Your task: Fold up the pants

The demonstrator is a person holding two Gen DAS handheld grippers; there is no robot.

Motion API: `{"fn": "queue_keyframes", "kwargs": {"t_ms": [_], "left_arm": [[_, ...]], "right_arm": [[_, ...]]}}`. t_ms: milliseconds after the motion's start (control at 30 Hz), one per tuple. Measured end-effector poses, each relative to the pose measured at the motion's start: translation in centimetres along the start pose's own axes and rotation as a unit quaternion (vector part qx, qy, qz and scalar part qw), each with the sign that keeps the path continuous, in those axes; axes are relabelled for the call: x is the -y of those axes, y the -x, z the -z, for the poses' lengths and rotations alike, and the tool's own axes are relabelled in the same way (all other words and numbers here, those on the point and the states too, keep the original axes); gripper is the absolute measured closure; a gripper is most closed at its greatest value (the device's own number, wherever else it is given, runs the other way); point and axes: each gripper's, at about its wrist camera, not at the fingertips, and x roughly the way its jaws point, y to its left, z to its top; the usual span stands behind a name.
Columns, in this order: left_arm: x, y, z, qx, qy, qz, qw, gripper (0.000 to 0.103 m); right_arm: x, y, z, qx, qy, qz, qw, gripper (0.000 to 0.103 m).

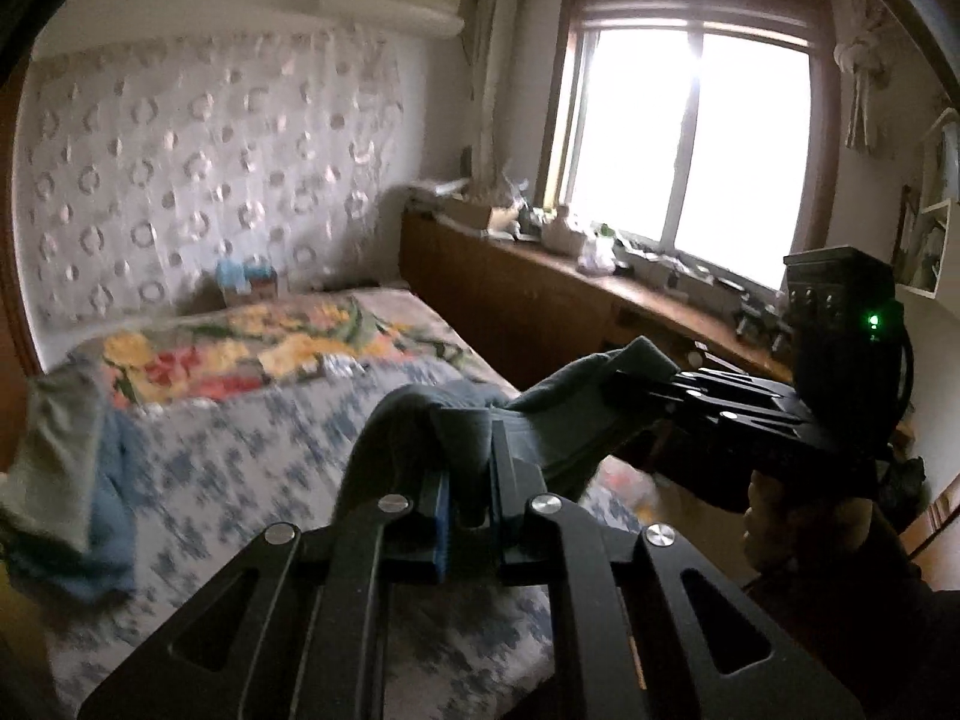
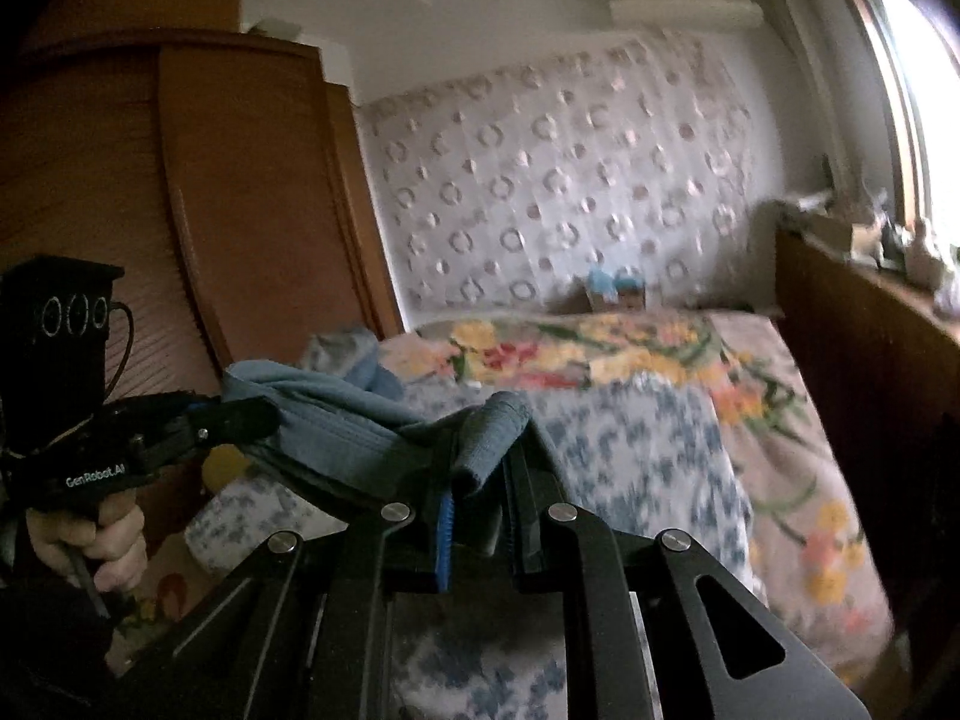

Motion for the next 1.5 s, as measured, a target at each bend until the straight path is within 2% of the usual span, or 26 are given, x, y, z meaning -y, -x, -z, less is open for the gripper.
{"fn": "queue_keyframes", "kwargs": {"t_ms": [200, 400, 533, 700, 800, 1033, 1233, 1500], "left_arm": [[-2.8, -0.2, -1.6, 0.010, -0.008, -0.034, 0.9993, 0.093], [-7.4, -3.7, -3.2, -0.003, 0.000, -0.067, 0.9977, 0.093], [-10.0, -5.8, -5.8, 0.000, -0.014, -0.106, 0.9943, 0.093], [-11.7, -6.5, -7.5, 0.012, -0.023, -0.122, 0.9922, 0.093], [-12.6, -7.1, -6.1, 0.000, -0.018, -0.123, 0.9922, 0.093], [-11.9, -9.0, 1.3, -0.065, -0.008, -0.115, 0.9912, 0.093], [-9.6, -8.1, 5.7, -0.098, -0.010, -0.093, 0.9908, 0.093], [-7.4, -6.0, 10.0, -0.116, 0.008, -0.079, 0.9900, 0.092]], "right_arm": [[-1.8, -1.8, -2.4, -0.003, 0.032, 0.001, 0.999, 0.090], [-0.9, -7.9, -5.2, -0.029, 0.054, 0.013, 0.998, 0.090], [-1.1, -11.7, -8.3, -0.027, 0.064, 0.023, 0.997, 0.090], [-1.9, -14.7, -10.4, -0.012, 0.077, 0.024, 0.997, 0.090], [-1.5, -16.4, -8.7, -0.023, 0.067, 0.014, 0.997, 0.090], [-1.1, -19.2, -1.8, -0.104, 0.054, 0.009, 0.993, 0.090], [-2.0, -17.2, 3.1, -0.143, 0.030, -0.006, 0.989, 0.090], [-1.7, -14.3, 5.4, -0.164, 0.011, -0.011, 0.986, 0.090]]}}
